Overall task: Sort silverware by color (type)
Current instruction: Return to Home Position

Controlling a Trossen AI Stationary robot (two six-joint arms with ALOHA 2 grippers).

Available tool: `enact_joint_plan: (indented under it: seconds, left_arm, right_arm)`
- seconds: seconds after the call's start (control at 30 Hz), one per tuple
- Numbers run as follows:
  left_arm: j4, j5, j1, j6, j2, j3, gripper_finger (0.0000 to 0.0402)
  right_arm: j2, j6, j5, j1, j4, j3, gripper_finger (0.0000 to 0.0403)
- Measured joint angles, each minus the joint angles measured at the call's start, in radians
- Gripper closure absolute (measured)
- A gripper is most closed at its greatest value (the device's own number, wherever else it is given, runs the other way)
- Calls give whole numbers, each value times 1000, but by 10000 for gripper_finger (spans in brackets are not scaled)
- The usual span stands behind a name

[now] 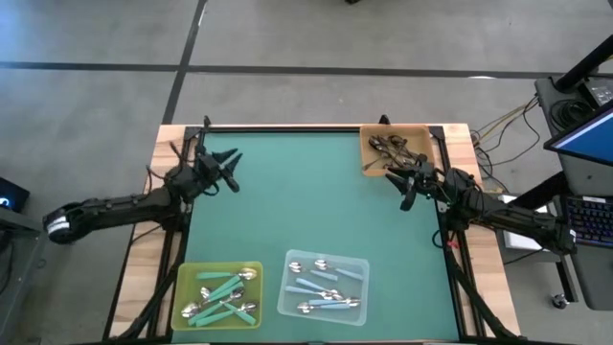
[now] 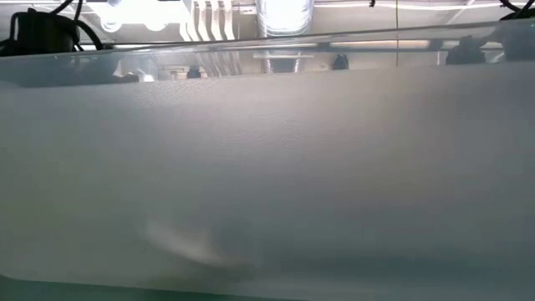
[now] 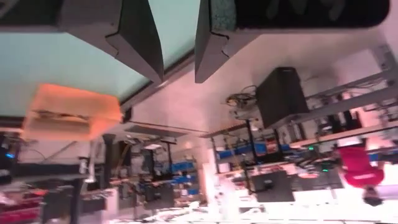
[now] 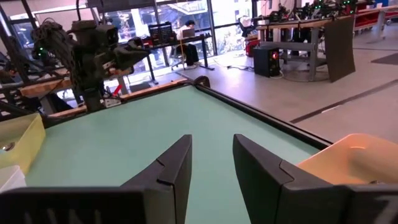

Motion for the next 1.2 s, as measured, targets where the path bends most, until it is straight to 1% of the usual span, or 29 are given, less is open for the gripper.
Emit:
enact_joint_plan:
  seconds: [0.03,0.1,0.27,0.33,0.47,0.53,0.73,0.9,1.0,1.07,1.2]
  left_arm:
    - [0,-1,13,-1,-5,3,325]
    - [0,-40,30,-8,-6,15,325]
    - [-1,-238,36,4,9,45,325]
    - [-5,-286,36,1,12,45,325]
    - [-25,-290,36,-10,-78,0,325]
    - [-110,-290,36,-22,-134,1,325]
    - [-234,-289,36,-29,-250,0,325]
    - [-359,-288,36,-29,-386,0,325]
    - [-400,-288,36,-42,-472,0,325]
    - [-425,-288,36,-88,-528,0,325]
    - [-428,-288,36,-113,-618,-1,325]
  right_arm:
    - [0,0,0,0,0,0,296]
    - [0,0,0,0,0,0,296]
    - [0,0,0,0,0,0,296]
    - [0,0,0,0,0,0,296]
    - [0,0,0,0,0,0,296]
    - [-1,0,0,0,0,0,296]
    - [0,0,7,0,0,0,296]
    - [0,0,7,0,0,0,296]
    - [0,0,8,0,0,0,296]
    - [0,0,8,0,0,0,296]
    - [0,0,9,0,0,0,296]
